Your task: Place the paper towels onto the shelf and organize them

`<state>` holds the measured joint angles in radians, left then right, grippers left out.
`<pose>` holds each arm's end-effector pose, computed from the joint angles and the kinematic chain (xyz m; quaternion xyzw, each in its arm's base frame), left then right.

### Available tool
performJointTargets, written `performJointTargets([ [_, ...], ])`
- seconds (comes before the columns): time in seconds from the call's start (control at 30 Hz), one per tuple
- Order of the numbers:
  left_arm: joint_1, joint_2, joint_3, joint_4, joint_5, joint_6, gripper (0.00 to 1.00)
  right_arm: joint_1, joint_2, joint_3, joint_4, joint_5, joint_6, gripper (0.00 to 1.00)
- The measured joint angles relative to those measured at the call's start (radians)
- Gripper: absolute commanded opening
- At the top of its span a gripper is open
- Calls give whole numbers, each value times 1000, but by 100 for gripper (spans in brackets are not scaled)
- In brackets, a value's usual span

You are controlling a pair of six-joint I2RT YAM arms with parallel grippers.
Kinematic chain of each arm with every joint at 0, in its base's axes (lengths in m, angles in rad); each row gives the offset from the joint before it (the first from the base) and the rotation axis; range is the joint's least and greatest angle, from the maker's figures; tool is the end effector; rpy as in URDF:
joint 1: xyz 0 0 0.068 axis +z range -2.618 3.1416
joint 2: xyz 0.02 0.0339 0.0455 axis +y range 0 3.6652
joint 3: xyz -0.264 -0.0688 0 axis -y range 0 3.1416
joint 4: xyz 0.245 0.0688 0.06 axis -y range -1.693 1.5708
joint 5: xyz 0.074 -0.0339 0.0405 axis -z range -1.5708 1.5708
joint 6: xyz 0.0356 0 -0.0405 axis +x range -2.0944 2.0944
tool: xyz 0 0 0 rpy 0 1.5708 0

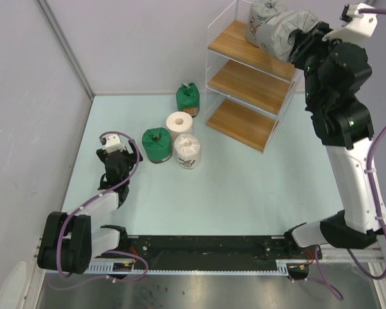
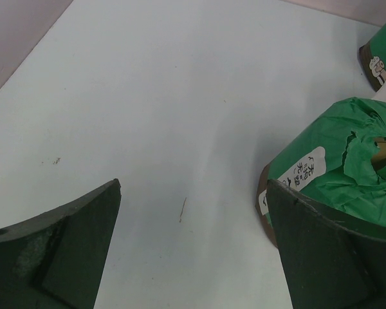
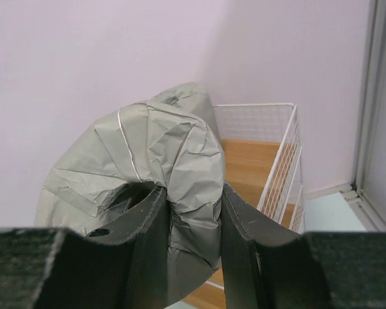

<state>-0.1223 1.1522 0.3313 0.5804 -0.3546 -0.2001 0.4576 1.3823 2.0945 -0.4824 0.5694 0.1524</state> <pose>0.2277 -0.0155 0.1907 -0.1389 0.7697 0.0395 0.6219 0.2041 0.0791 0.6020 0.1269 0.6229 0.0593 0.7697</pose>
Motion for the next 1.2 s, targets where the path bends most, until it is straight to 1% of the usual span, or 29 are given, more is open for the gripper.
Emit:
performJointTargets([
  [0.1, 0, 0, 0, 0, 0, 0, 100, -42, 70, 64, -14, -2, 0, 30],
  [0.33, 0, 0, 0, 0, 0, 0, 100, -103, 203, 144, -69, -5, -9, 30],
  [0.6, 0, 0, 0, 0, 0, 0, 100, -149, 244, 156, -93, 8, 4, 31],
  [0.63, 0, 0, 0, 0, 0, 0, 100, -152, 244, 158, -93, 14, 5, 32],
  [0.7, 0, 0, 0, 0, 0, 0, 100, -158, 244, 161, -92, 22, 10, 38],
  [0.83, 0, 0, 0, 0, 0, 0, 100, -172, 244, 163, -92, 17, 21, 42],
  [0.97, 0, 0, 0, 0, 0, 0, 100, -186, 245, 163, -92, -7, 38, 50],
  [1.07, 0, 0, 0, 0, 0, 0, 100, -196, 246, 163, -92, -35, 56, 54],
  [1.2, 0, 3, 0, 0, 0, 0, 100, -231, 250, 163, -88, -82, 95, 56],
])
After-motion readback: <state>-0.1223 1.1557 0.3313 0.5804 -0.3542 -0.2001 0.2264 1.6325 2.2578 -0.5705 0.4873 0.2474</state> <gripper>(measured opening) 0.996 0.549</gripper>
